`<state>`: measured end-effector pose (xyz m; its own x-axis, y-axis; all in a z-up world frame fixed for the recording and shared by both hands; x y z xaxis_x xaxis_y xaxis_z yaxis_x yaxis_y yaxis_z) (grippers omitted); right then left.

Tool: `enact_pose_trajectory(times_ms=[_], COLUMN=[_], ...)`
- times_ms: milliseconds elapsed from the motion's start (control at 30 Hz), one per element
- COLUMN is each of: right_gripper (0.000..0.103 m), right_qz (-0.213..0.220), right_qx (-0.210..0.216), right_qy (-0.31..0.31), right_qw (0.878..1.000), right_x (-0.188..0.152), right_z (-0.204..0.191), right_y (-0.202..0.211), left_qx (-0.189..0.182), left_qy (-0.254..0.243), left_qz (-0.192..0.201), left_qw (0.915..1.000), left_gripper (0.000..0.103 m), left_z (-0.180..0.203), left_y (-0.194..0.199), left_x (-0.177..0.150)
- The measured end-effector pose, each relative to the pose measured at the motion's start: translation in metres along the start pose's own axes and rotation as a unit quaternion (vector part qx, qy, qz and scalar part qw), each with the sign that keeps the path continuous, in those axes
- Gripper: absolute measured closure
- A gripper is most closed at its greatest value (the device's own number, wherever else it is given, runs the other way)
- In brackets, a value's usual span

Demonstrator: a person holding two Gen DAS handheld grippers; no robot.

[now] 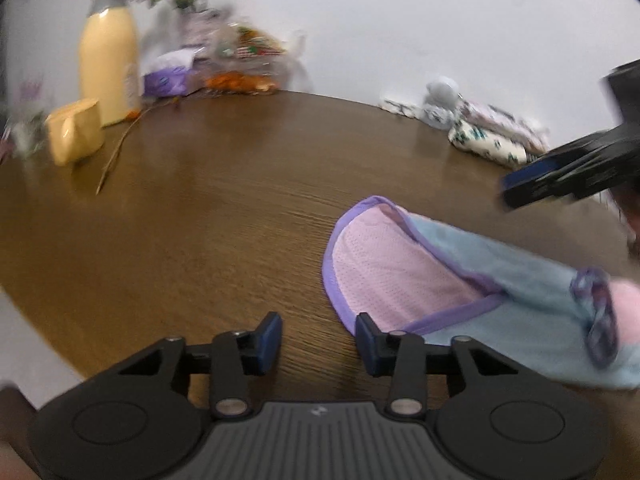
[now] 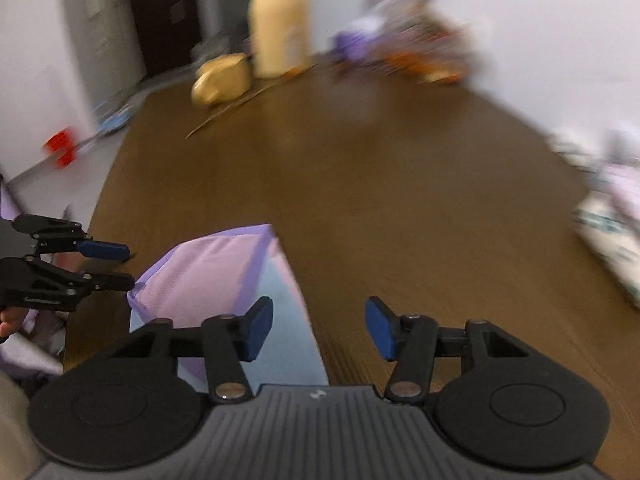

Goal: Fold clothes
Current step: 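Grasp the strip's purple-trimmed end with the right tool and fold it toward the left tool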

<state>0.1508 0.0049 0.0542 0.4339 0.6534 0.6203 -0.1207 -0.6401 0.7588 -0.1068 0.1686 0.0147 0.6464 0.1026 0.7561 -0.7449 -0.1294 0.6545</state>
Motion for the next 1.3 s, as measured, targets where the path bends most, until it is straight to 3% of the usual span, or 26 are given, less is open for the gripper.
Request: enact_pose_trajectory(times_ms=[100,233,267,300,333,433,567,633,800,933,1000,1033,1100,1133,1200,1233,1300], right_gripper=[0.05,0.053,0.059,0.068,0.088,0.1,0.099,0.099,0.1,0.1,0.1,0.099,0.087,0.08,0.077,0.071,0.06], right_qz=[-0.035,-0.06,-0.056,-0.053,-0.048,-0.03,-0.018,-0.015,0.006,0.036,0.05,0.058,0.08,0.095,0.127,0.145,0.171], right_qx=[0.039,0.051,0.053,0.056,0.055,0.006,-0.094,-0.14,-0.231,-0.294,-0.322,-0.342,-0.379,-0.389,-0.384,-0.365,-0.309], right_qy=[0.066,0.115,0.124,0.125,0.128,0.136,0.097,0.065,-0.07,-0.182,-0.235,-0.257,-0.291,-0.303,-0.311,-0.309,-0.304], right_qw=[0.996,0.99,0.989,0.989,0.989,0.99,0.991,0.988,0.97,0.938,0.916,0.902,0.875,0.865,0.86,0.866,0.885], right_x=[0.012,0.018,0.019,0.02,0.021,0.017,0.002,-0.012,-0.065,-0.114,-0.135,-0.143,-0.156,-0.163,-0.174,-0.178,-0.189], right_z=[-0.014,-0.028,-0.03,-0.031,-0.032,-0.028,0.006,0.028,0.087,0.121,0.133,0.139,0.148,0.147,0.135,0.121,0.089], right_y=[-0.037,-0.071,-0.073,-0.073,-0.072,-0.067,-0.045,-0.029,0.022,0.067,0.086,0.094,0.111,0.121,0.144,0.153,0.166], left_qx=[-0.013,-0.005,-0.006,-0.011,-0.015,-0.026,-0.048,-0.056,-0.113,-0.163,-0.166,-0.167,-0.155,-0.146,-0.164,-0.173,-0.18], left_qy=[0.034,0.013,0.009,0.003,-0.002,-0.04,-0.075,-0.156,-0.224,-0.264,-0.264,-0.265,-0.264,-0.255,-0.241,-0.238,-0.237], left_qz=[-0.004,-0.005,-0.005,-0.002,0.001,0.012,0.006,0.013,0.004,0.021,0.022,0.022,0.024,0.027,0.036,0.034,0.028], left_qw=[0.9993,0.9999,0.9999,0.9999,0.9999,0.9988,0.996,0.9861,0.968,0.9505,0.9498,0.9494,0.9516,0.9555,0.9557,0.9553,0.9542], left_gripper=[0.069,0.074,0.078,0.089,0.095,0.101,0.101,0.101,0.101,0.101,0.1,0.093,0.082,0.077,0.064,0.058,0.054], left_z=[0.003,0.017,0.019,0.022,0.025,0.029,0.021,0.04,0.105,0.175,0.201,0.214,0.233,0.235,0.228,0.221,0.206], left_y=[0.002,0.0,-0.002,-0.005,-0.007,-0.021,-0.064,-0.095,-0.162,-0.197,-0.21,-0.217,-0.225,-0.222,-0.21,-0.199,-0.175], left_x=[0.0,0.002,0.003,0.004,0.004,0.013,0.053,0.08,0.14,0.173,0.179,0.181,0.183,0.18,0.175,0.171,0.16])
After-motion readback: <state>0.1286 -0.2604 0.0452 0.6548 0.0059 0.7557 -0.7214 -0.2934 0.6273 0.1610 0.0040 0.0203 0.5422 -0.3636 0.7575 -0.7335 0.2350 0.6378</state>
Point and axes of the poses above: each gripper's, at about its wrist camera, not at the fingertips, and y roughly against the way its jaws point, z to its right, x to its top, the point moved 2 cm from there along -y, roughly the way its jaws point, and after that the axes turned 10 degrees about -y, right-handed, at the moved point
